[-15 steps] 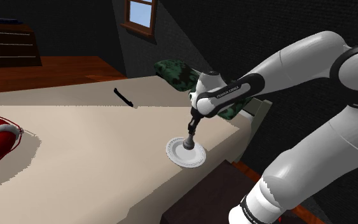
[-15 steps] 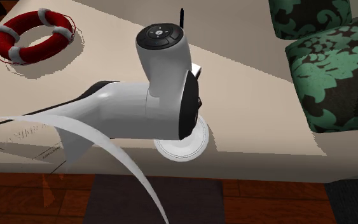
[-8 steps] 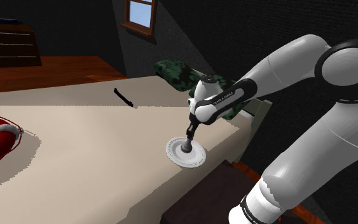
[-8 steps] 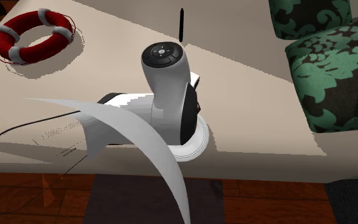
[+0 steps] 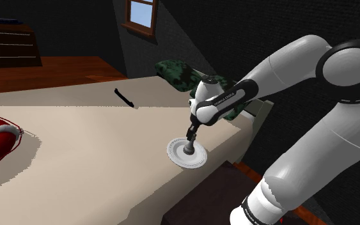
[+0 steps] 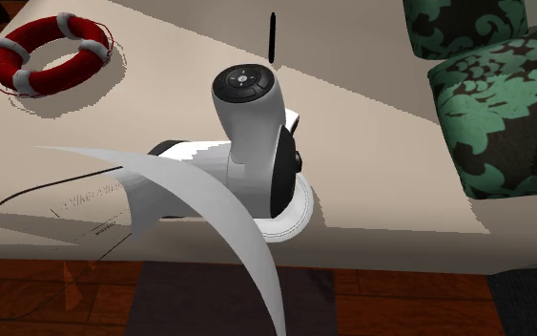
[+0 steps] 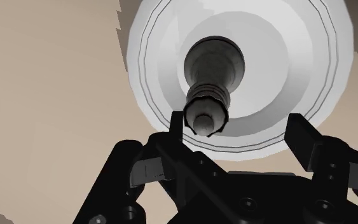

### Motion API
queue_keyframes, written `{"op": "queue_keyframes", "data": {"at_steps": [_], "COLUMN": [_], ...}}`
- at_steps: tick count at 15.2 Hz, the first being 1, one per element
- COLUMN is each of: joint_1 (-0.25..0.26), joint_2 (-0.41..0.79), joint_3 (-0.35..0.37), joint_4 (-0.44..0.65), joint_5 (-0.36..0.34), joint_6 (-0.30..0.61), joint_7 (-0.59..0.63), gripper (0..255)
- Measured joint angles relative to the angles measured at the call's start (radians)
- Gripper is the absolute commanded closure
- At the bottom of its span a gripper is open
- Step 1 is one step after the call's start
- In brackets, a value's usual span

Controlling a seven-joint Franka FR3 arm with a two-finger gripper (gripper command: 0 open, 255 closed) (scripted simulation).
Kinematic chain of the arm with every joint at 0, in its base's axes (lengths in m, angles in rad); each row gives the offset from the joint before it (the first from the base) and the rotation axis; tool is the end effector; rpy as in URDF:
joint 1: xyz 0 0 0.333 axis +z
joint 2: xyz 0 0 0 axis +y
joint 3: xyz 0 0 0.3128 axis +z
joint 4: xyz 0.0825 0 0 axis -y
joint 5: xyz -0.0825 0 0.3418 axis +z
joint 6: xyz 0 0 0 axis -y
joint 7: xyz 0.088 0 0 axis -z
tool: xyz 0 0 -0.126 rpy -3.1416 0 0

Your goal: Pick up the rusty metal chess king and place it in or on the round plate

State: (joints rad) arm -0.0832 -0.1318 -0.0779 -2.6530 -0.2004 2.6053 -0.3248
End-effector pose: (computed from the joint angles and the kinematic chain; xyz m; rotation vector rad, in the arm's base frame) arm 0.3998 -0.0621 0.3054 2.9822 0.4997 0.0876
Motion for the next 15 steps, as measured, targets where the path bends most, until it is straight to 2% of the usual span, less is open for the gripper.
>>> {"op": "queue_keyframes", "data": {"at_steps": [4, 9, 15], "joint_1": [0.000, 0.013, 0.013], "joint_2": [0.000, -0.109, -0.127], "joint_3": [0.000, 0.009, 0.008], "joint_4": [0.000, 0.025, 0.025], "joint_5": [0.000, 0.022, 0.024], "joint_6": [0.000, -0.133, -0.152], "joint_7": [0.000, -0.011, -0.015], "gripper": [0, 0, 0]}}
